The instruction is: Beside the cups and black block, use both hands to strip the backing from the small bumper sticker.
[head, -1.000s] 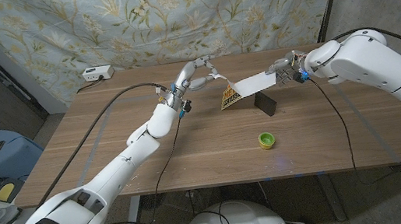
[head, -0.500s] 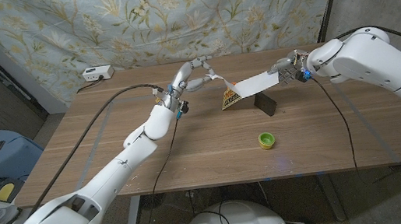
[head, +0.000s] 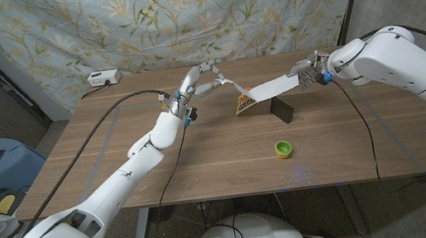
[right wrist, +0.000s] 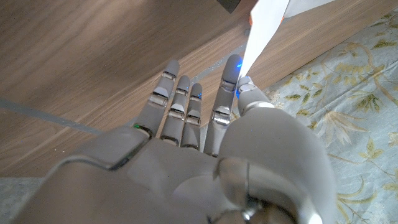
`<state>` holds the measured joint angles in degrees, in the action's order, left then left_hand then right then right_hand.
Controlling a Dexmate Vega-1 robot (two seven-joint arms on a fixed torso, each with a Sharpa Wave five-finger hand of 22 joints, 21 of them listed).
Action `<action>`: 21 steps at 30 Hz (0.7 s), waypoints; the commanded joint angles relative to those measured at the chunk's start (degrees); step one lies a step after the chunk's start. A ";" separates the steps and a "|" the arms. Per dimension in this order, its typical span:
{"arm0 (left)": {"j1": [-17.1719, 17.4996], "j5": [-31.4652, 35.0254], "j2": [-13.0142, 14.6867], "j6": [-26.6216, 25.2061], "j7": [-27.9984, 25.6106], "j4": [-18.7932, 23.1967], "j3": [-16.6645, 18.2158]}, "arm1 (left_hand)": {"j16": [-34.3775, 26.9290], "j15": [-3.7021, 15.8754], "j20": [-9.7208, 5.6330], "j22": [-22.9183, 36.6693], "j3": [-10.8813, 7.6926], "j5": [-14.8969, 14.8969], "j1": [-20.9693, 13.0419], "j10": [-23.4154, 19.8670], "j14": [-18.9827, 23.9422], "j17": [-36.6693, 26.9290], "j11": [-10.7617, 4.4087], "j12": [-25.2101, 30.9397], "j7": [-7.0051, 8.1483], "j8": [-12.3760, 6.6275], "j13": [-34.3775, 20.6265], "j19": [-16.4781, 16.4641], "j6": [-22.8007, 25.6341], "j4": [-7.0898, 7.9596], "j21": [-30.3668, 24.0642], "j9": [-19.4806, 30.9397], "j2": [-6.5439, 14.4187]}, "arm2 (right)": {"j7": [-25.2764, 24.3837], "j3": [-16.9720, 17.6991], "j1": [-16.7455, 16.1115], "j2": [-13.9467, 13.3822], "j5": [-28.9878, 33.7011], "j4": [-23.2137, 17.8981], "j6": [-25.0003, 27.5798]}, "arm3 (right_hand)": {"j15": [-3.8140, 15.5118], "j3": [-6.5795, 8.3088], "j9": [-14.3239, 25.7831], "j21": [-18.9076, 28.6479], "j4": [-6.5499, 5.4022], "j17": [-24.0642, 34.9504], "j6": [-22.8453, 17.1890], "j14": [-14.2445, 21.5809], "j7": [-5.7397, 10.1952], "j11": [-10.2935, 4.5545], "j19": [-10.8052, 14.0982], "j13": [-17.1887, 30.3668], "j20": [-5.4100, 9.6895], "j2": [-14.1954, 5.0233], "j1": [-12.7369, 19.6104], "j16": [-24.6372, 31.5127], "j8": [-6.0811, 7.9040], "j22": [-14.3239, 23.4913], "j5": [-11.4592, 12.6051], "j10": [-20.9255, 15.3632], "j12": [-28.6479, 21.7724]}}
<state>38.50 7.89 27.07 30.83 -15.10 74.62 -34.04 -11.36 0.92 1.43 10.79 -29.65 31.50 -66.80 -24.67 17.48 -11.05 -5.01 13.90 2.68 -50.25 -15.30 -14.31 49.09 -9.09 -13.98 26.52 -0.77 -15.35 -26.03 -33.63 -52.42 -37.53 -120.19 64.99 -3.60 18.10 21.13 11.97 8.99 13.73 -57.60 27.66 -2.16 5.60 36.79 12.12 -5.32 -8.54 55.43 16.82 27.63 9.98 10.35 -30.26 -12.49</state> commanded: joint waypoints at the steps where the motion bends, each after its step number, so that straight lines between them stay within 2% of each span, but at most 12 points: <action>1: 1.08 0.02 1.09 -2.11 -0.68 1.82 0.82 | 0.06 0.04 0.08 0.26 -0.44 0.11 0.47 0.04 -0.21 -0.22 -0.14 -0.29 -0.21 -0.48 -0.31 0.25 -0.08 0.07 0.11 0.08 0.14 | 0.27 0.05 0.45 0.29 -0.20 1.38 0.12 | 0.37 -0.08 0.13 0.07 -0.15 0.20 0.06 0.28 0.05 -0.02 0.41 0.32 0.25 0.03 0.68 0.27 0.27 0.30 -0.25 -0.41 0.02; 21: 2.66 0.17 2.83 -4.56 -2.02 4.51 2.28 | 0.06 0.07 -0.06 0.27 -0.60 0.12 0.56 -0.03 -0.35 -0.20 -0.16 -0.30 -0.15 -1.01 -0.38 0.52 -0.34 0.05 0.25 0.19 0.13 | -0.19 0.01 0.69 0.55 -0.09 1.91 1.32 | 0.62 -0.28 0.24 0.02 -0.27 0.38 0.22 0.19 0.03 -0.08 0.20 0.37 0.19 -0.09 0.82 0.42 0.37 0.31 -0.29 -0.42 0.18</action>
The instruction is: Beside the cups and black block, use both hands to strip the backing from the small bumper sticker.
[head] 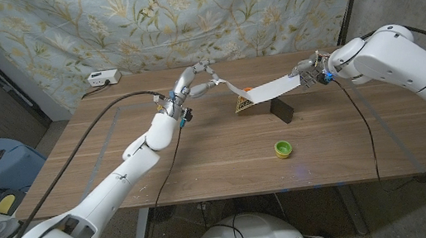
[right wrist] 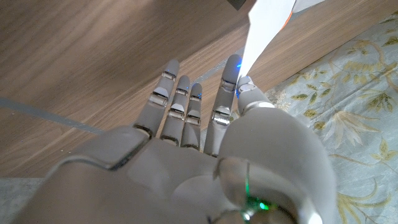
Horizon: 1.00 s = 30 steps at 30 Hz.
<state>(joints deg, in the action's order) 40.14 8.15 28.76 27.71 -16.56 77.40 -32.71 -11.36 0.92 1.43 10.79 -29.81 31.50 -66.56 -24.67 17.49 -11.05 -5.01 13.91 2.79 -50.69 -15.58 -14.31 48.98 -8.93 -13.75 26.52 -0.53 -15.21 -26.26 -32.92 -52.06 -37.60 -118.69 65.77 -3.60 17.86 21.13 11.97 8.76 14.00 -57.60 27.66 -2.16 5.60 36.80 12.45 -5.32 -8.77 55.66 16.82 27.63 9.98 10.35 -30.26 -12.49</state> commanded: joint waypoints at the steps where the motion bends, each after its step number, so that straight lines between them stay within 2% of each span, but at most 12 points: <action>1: 1.11 -0.08 1.27 -1.57 -0.60 1.87 1.02 | 0.04 0.10 -0.05 0.27 -0.46 0.12 0.33 -0.02 -0.33 -0.21 -0.13 -0.31 -0.19 -0.51 -0.10 0.58 -0.30 -0.11 0.05 0.11 -0.11 | -0.33 0.22 0.00 0.20 -0.02 0.46 0.57 | 0.61 -0.06 0.23 0.02 -0.03 0.11 0.16 0.19 -0.03 -0.10 0.18 0.04 0.21 0.15 0.60 0.42 0.39 0.31 -0.30 -0.45 0.18; 21: 3.32 -0.44 3.38 -4.24 -2.25 4.75 3.18 | 0.07 0.20 -0.25 0.28 -0.73 0.19 0.25 0.11 -0.53 -0.20 -0.11 -0.39 -0.37 -0.91 -0.15 0.91 -0.74 -0.17 0.18 0.14 -0.01 | -0.11 -0.87 1.57 1.12 0.33 1.60 1.85 | 0.38 -0.24 0.15 -0.06 -0.04 0.22 0.16 0.19 0.04 -0.27 -0.13 0.07 0.12 0.16 0.78 0.55 0.42 0.31 -0.32 -0.54 0.25; 30: 4.67 -0.32 4.95 -5.95 -3.23 7.06 4.62 | 0.04 0.18 -0.17 0.28 -0.86 0.23 0.20 0.12 -0.52 -0.20 -0.45 -0.40 -0.41 -1.09 -0.17 0.93 -0.90 -0.19 0.19 0.14 0.07 | 0.25 -2.48 3.38 1.94 1.38 2.56 2.27 | 0.47 -0.35 0.08 -0.03 -0.07 0.26 0.07 0.22 0.08 -0.18 -0.13 0.09 0.09 0.16 0.82 0.62 0.45 0.31 -0.33 -0.46 0.33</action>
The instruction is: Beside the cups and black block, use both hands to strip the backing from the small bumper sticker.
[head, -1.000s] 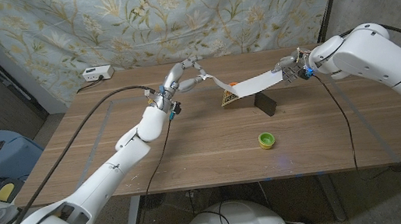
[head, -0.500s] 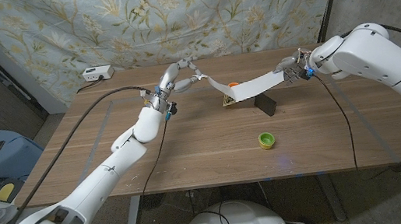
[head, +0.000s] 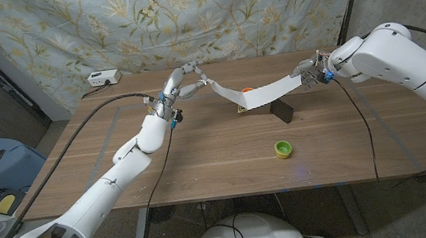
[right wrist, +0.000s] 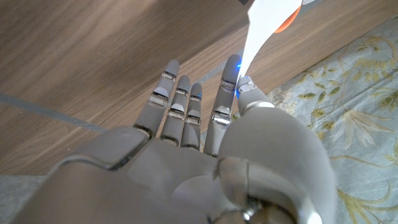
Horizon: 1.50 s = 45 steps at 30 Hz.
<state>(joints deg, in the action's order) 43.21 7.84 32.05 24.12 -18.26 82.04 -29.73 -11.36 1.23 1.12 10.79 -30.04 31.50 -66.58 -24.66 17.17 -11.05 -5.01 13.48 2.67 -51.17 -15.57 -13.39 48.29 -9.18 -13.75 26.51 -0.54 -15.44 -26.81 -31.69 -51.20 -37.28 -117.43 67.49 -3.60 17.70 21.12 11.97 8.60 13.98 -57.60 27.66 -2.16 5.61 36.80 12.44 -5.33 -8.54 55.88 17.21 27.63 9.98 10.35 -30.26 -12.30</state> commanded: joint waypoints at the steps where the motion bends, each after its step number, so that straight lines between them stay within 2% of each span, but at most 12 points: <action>1: 1.70 -0.07 1.84 -2.27 -1.55 2.54 1.76 | 0.03 -0.16 0.14 0.28 -0.63 0.24 0.21 0.07 -0.19 -0.20 -0.38 0.04 -0.28 -0.63 -0.19 -0.01 -0.22 0.05 0.18 0.17 0.08 | 0.51 -2.10 2.35 1.20 1.20 1.36 0.57 | 0.48 -0.19 0.10 -0.03 0.10 0.28 0.08 0.28 0.07 -0.15 -0.14 0.10 0.08 -0.06 0.62 0.26 0.46 0.32 -0.32 -0.48 0.14; 9: 2.88 -0.48 3.25 -2.69 -1.74 4.15 2.83 | 0.01 -0.18 0.19 0.28 -0.77 0.31 0.13 0.09 -0.14 -0.19 -0.26 0.04 -0.26 -0.87 -0.22 -0.08 -0.36 0.03 0.15 0.34 0.17 | 1.57 -4.06 4.48 2.27 2.49 2.84 0.42 | 0.53 -0.26 0.07 -0.01 0.10 0.31 0.08 0.23 0.00 -0.30 -0.14 0.11 0.08 -0.04 0.68 0.28 0.47 0.32 -0.31 -0.57 0.13; 11: 3.47 -0.53 3.51 -4.27 -1.86 5.38 3.19 | 0.02 -0.20 0.24 0.29 -0.79 0.32 0.13 0.04 -0.16 -0.19 -0.06 0.06 -0.25 -0.90 -0.23 -0.08 -0.42 0.04 0.15 0.37 0.17 | 1.81 -4.37 4.76 2.57 2.72 3.18 0.27 | 0.50 -0.29 0.06 -0.02 0.08 0.32 0.05 0.22 0.10 -0.25 -0.16 0.12 0.09 -0.07 0.67 0.29 0.48 0.32 -0.31 -0.57 0.14; 17: 4.16 -0.94 4.44 -4.89 -1.53 6.47 3.78 | 0.03 -0.28 0.32 0.29 -0.84 0.36 0.16 0.04 -0.17 -0.18 -0.14 0.05 -0.29 -1.02 -0.23 -0.09 -0.46 0.04 0.15 0.39 0.16 | 1.95 -5.05 5.24 3.23 3.43 3.51 0.49 | 0.73 -0.38 0.10 -0.07 0.01 0.36 0.09 0.28 0.04 -0.26 -0.33 0.13 0.21 -0.06 0.61 0.35 0.52 0.32 -0.31 -0.64 0.13; 22: 4.76 -1.19 5.15 -5.10 -1.52 7.31 4.33 | 0.07 -0.37 0.39 0.29 -0.87 0.39 0.20 0.09 -0.28 -0.17 -0.11 0.02 -0.16 -1.17 -0.22 -0.08 -0.50 0.05 0.15 0.47 0.14 | 1.87 -5.02 5.20 3.59 3.71 3.67 0.71 | 0.86 -0.42 0.07 -0.06 0.03 0.37 0.09 0.22 0.08 -0.33 -0.35 0.13 0.23 -0.05 0.66 0.36 0.52 0.32 -0.29 -0.65 0.15; 23: 5.02 -1.07 5.26 -5.80 -1.72 7.85 4.51 | 0.07 -0.41 0.40 0.29 -0.90 0.42 0.23 0.12 -0.29 -0.17 -0.67 0.00 -0.17 -1.21 -0.21 -0.10 -0.56 0.07 0.14 0.47 0.15 | 1.91 -5.01 5.19 3.62 3.74 3.69 0.72 | 0.87 -0.43 0.04 -0.07 0.02 0.38 0.08 0.19 0.13 -0.33 -0.38 0.14 0.26 -0.06 0.67 0.35 0.51 0.32 -0.29 -0.64 0.15; 27: 5.52 -1.19 5.70 -5.96 -1.81 8.47 4.86 | 0.06 -0.42 0.42 0.29 -0.94 0.45 0.27 0.07 -0.28 -0.16 0.05 0.02 -0.22 -1.26 -0.23 -0.03 -0.63 0.08 0.17 0.40 0.13 | 1.71 -4.86 5.07 3.79 3.93 3.62 0.94 | 0.84 -0.44 -0.01 -0.07 0.03 0.39 0.05 0.23 0.13 -0.33 -0.40 0.14 0.27 -0.08 0.70 0.39 0.51 0.32 -0.28 -0.66 0.16; 34: 6.66 -1.34 6.33 -6.29 -2.20 9.68 5.46 | 0.05 -0.38 0.43 0.29 -0.99 0.50 0.32 0.17 -0.27 -0.15 0.17 -0.03 -0.14 -1.41 -0.22 0.00 -0.64 0.10 0.18 0.39 0.13 | 1.18 -4.27 4.72 3.92 3.87 2.86 1.94 | 0.81 -0.48 0.04 -0.05 0.01 0.43 0.16 0.18 0.00 -0.35 -0.40 0.15 0.31 -0.13 0.74 0.41 0.52 0.32 -0.27 -0.64 0.19; 35: 6.74 -1.25 6.43 -6.10 -2.29 9.72 5.51 | 0.05 -0.46 0.45 0.29 -1.01 0.51 0.34 0.23 -0.27 -0.15 -0.27 -0.07 -0.23 -1.47 -0.20 0.02 -0.75 0.10 0.19 0.46 0.12 | 1.16 -4.28 4.76 3.90 3.88 2.76 2.11 | 0.83 -0.49 0.01 -0.05 0.01 0.43 0.13 0.16 0.04 -0.37 -0.40 0.15 0.32 -0.13 0.75 0.41 0.52 0.32 -0.27 -0.64 0.19; 45: 8.07 -1.66 7.02 -6.81 -2.77 11.33 6.38 | 0.08 -0.48 0.40 0.28 -1.08 0.56 0.38 0.37 -0.35 -0.14 0.09 -0.12 -0.13 -1.62 -0.22 0.05 -0.79 0.10 0.20 0.44 0.11 | 0.42 -3.78 4.62 3.99 3.83 1.40 3.50 | 0.78 -0.58 -0.03 -0.01 0.02 0.46 0.17 0.17 0.14 -0.34 -0.37 0.16 0.33 -0.09 0.81 0.46 0.52 0.32 -0.27 -0.68 0.20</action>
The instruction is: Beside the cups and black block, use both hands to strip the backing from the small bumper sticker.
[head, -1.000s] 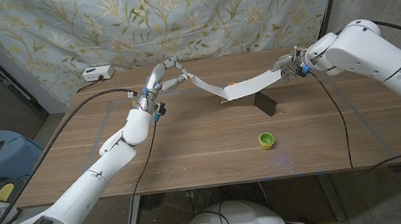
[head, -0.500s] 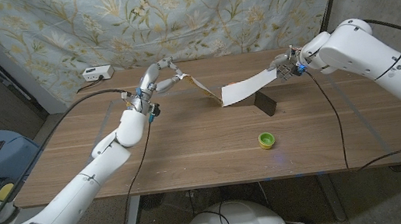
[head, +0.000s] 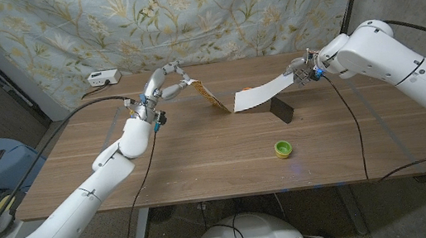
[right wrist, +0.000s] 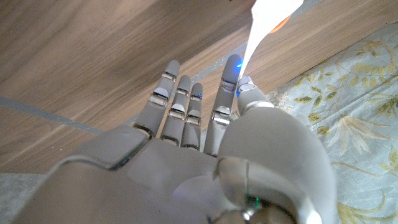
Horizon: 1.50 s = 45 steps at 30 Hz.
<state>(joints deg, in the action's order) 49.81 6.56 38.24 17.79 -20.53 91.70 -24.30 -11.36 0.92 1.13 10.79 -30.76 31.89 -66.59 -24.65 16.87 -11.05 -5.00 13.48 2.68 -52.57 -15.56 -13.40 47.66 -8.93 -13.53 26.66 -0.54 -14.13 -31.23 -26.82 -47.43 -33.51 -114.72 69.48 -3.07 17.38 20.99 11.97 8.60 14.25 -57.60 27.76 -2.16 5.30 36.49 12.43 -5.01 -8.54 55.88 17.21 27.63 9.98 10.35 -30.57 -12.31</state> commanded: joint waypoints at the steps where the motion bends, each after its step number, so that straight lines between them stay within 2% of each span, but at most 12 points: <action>1: 1.60 -0.39 0.91 -0.52 -0.53 1.81 1.02 | 0.08 -0.19 0.41 0.28 -0.37 0.18 0.41 0.29 -0.06 -0.14 0.24 -0.10 -0.13 -0.23 -0.23 0.05 -0.23 -0.15 -0.03 0.28 0.10 | -0.96 0.72 -0.27 0.23 0.01 -1.46 1.65 | 0.27 -0.26 0.12 -0.02 0.01 0.20 0.18 0.07 0.16 -0.05 -0.07 0.18 -0.01 -0.10 0.80 0.47 0.52 0.32 -0.27 -0.35 0.22; 15: 2.46 -1.51 1.53 -0.43 -0.35 2.46 1.96 | 0.08 -0.31 0.54 0.29 -0.44 0.17 0.65 0.55 -0.17 -0.16 0.13 -0.19 0.09 -0.37 -0.24 0.22 -0.90 -0.02 0.04 0.33 0.16 | -2.23 1.23 -0.68 0.92 -0.21 -2.75 2.66 | 0.26 -0.36 0.00 0.03 0.02 0.24 0.18 0.12 0.32 0.02 -0.02 0.19 -0.04 -0.09 0.90 0.56 0.51 0.31 -0.25 -0.41 0.23; 27: 3.23 -2.22 1.74 -0.99 -0.47 3.04 2.55 | 0.12 -0.59 0.80 0.29 -0.46 0.04 0.90 0.88 -0.36 -0.18 0.53 -0.30 0.27 -0.53 -0.26 0.38 -1.28 0.10 0.09 0.30 0.34 | -1.66 0.17 0.52 1.07 0.05 -2.10 2.73 | 0.11 -0.64 -0.13 0.01 -0.37 0.38 0.75 0.05 0.98 -0.15 -0.15 0.21 -0.07 -0.23 0.41 0.63 0.30 0.31 -0.32 -0.25 0.33; 34: 3.48 -2.35 1.84 -1.82 -0.47 3.47 2.71 | 0.10 -0.51 0.78 0.29 -0.46 -0.04 0.98 0.82 -0.34 -0.17 0.19 -0.25 0.41 -0.68 -0.27 0.41 -1.32 0.08 0.10 0.28 0.34 | -1.49 0.15 0.68 1.19 0.04 -1.71 2.68 | 0.11 -0.73 -0.12 0.00 -0.43 0.43 1.06 0.00 1.06 -0.21 -0.22 0.22 -0.08 -0.27 0.33 0.67 0.23 0.31 -0.33 -0.25 0.34; 35: 3.33 -2.61 1.84 -1.65 -0.14 3.30 2.64 | 0.10 -0.47 0.78 0.29 -0.46 -0.07 1.01 0.85 -0.34 -0.17 0.66 -0.25 0.39 -0.66 -0.28 0.39 -1.34 0.07 0.09 0.17 0.33 | -1.46 0.17 0.68 1.19 0.06 -1.61 2.59 | 0.11 -0.73 -0.14 0.00 -0.42 0.43 1.08 0.00 1.03 -0.22 -0.22 0.22 -0.08 -0.26 0.34 0.67 0.22 0.31 -0.33 -0.26 0.34; 38: 2.98 -2.70 1.80 -1.81 0.28 3.12 2.43 | 0.09 -0.50 0.76 0.29 -0.48 -0.15 1.04 1.03 -0.34 -0.17 0.07 -0.33 0.43 -0.57 -0.25 0.41 -1.62 0.07 0.09 -0.02 0.40 | -1.07 0.06 0.85 1.11 0.01 -1.23 2.29 | 0.09 -0.77 -0.11 0.01 -0.41 0.45 1.17 0.01 1.15 -0.08 -0.20 0.23 -0.06 -0.26 0.34 0.70 0.24 0.31 -0.33 -0.31 0.32; 42: 2.78 -3.13 1.42 -2.47 0.47 3.20 2.32 | 0.06 -0.59 0.91 0.29 -0.38 -0.32 1.39 1.12 -0.35 -0.22 0.55 -0.33 0.66 -0.25 -0.29 0.42 -2.12 0.32 0.09 -0.51 0.61 | -1.00 0.35 0.45 1.07 -0.01 -0.95 1.50 | -0.17 -0.91 -0.11 0.05 -0.56 0.48 2.06 0.05 1.44 -0.02 -0.14 0.24 -0.22 -0.23 0.09 0.74 -0.07 0.31 -0.34 -0.25 0.36; 45: 2.46 -3.86 1.58 -3.01 1.65 3.33 2.13 | -0.05 -0.84 1.06 0.29 0.40 -0.81 2.59 1.42 -0.50 -0.35 1.01 -0.40 0.52 0.35 -0.33 0.48 -3.06 1.16 0.11 -1.16 1.08 | -0.97 0.34 0.11 0.98 0.10 -0.79 0.90 | -0.27 -1.10 -0.39 0.01 -0.68 0.46 4.81 -0.15 1.29 -0.02 -0.32 0.25 -0.37 -0.16 -0.26 0.63 -1.26 0.31 -0.23 -0.01 0.47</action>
<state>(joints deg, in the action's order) 52.92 3.94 39.94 16.00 -20.60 94.82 -21.86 -11.36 0.41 1.75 10.79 -30.80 31.37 -65.07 -23.51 16.37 -11.05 -4.30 13.12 3.08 -52.67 -15.56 -12.78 45.21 -8.65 -13.53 25.85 0.30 -15.52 -30.95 -26.29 -46.35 -33.56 -116.17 71.87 -3.09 16.75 20.73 11.97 7.97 14.52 -54.38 27.76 -0.80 5.31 36.28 12.42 -5.22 -8.57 55.85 17.66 27.08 9.98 10.35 -30.56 -12.09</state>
